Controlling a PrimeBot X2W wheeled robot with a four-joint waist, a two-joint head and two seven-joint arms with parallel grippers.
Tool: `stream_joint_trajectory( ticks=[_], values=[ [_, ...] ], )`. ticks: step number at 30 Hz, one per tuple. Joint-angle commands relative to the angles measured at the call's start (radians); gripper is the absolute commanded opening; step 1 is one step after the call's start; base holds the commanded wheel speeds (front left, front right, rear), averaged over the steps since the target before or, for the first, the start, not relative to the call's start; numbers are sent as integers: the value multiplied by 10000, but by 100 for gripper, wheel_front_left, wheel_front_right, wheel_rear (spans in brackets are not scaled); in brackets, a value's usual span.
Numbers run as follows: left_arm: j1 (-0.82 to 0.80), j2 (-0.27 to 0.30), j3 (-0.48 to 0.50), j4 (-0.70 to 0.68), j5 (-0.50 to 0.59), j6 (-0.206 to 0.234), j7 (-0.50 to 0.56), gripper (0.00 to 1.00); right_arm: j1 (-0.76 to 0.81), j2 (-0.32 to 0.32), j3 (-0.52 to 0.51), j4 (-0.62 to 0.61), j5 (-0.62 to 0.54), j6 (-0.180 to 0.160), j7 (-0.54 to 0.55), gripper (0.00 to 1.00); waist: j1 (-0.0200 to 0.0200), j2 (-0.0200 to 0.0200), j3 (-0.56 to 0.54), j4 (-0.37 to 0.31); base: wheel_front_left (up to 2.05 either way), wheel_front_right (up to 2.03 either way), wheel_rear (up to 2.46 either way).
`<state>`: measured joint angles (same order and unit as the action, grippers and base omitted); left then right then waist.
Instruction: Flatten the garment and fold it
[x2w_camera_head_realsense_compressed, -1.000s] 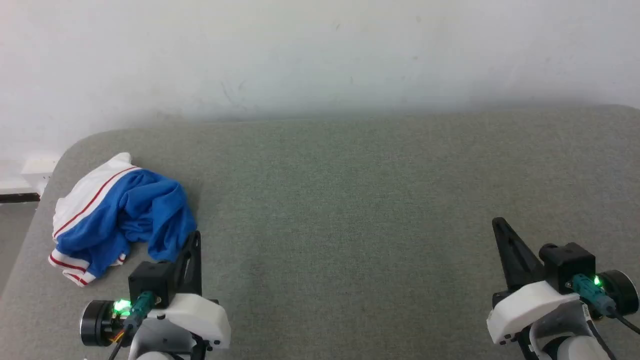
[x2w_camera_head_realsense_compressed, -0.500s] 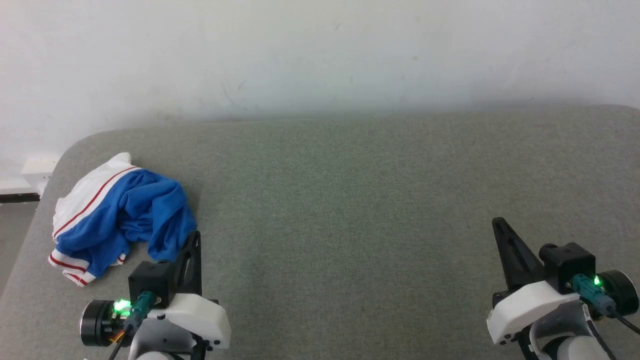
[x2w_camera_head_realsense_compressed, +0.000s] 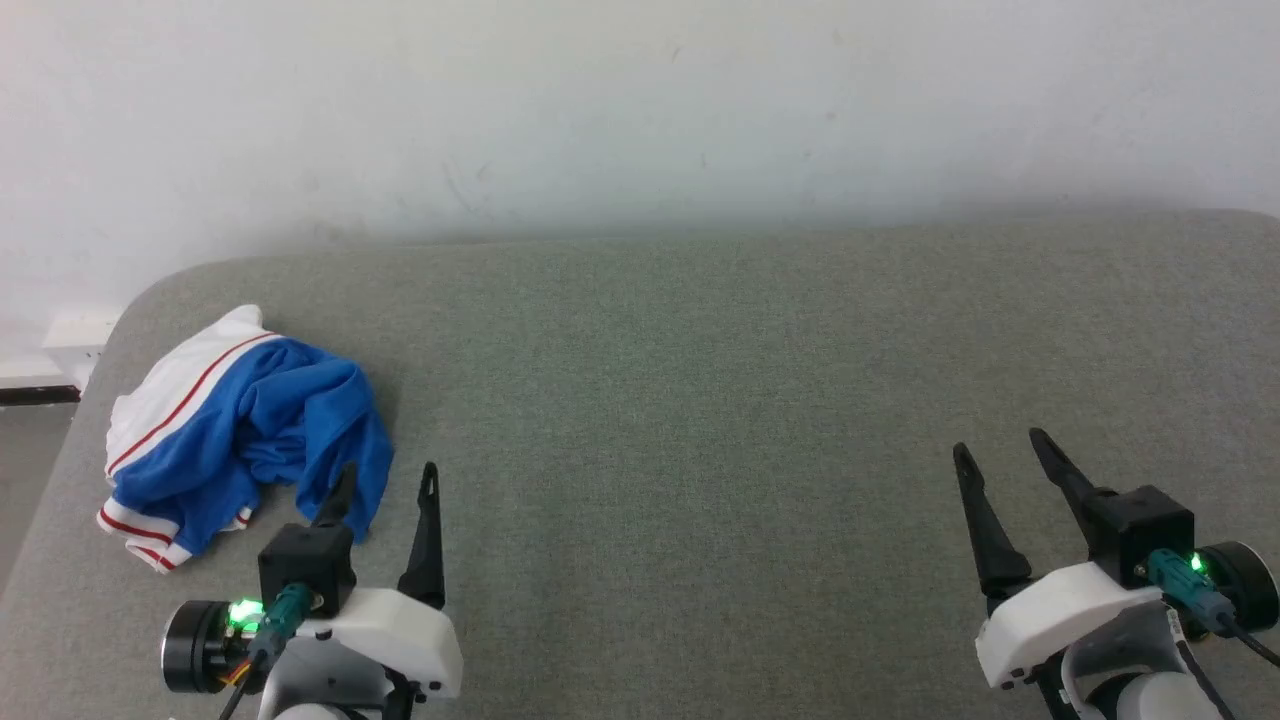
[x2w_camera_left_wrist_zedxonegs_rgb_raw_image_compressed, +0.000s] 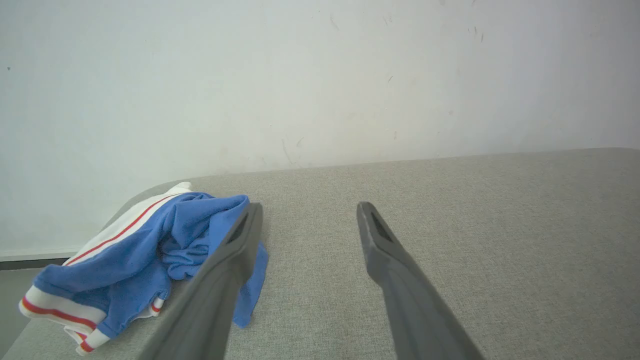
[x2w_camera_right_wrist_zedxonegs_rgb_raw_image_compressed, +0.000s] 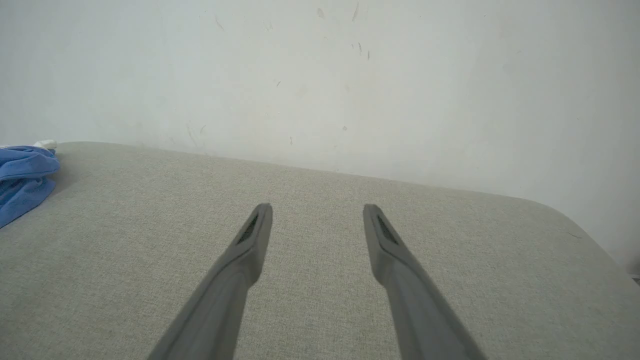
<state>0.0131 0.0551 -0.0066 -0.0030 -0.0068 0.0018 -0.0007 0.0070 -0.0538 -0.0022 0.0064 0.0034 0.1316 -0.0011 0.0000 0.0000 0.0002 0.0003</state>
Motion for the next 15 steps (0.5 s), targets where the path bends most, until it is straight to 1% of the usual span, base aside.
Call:
stream_joint_trajectory(
  ticks=[1, 15],
  values=[
    [44, -2, -24, -16, -24, -2, -96, 100, 35, 1, -72, 10, 112, 0, -96, 100, 0, 0, 0, 3, 0, 0, 0],
    [208, -7, -117, -72, -93, -16, -390, 100, 152, 5, -288, 166, 351, -1, -389, 100, 0, 0, -35, 36, 0, 0, 0]
  ],
)
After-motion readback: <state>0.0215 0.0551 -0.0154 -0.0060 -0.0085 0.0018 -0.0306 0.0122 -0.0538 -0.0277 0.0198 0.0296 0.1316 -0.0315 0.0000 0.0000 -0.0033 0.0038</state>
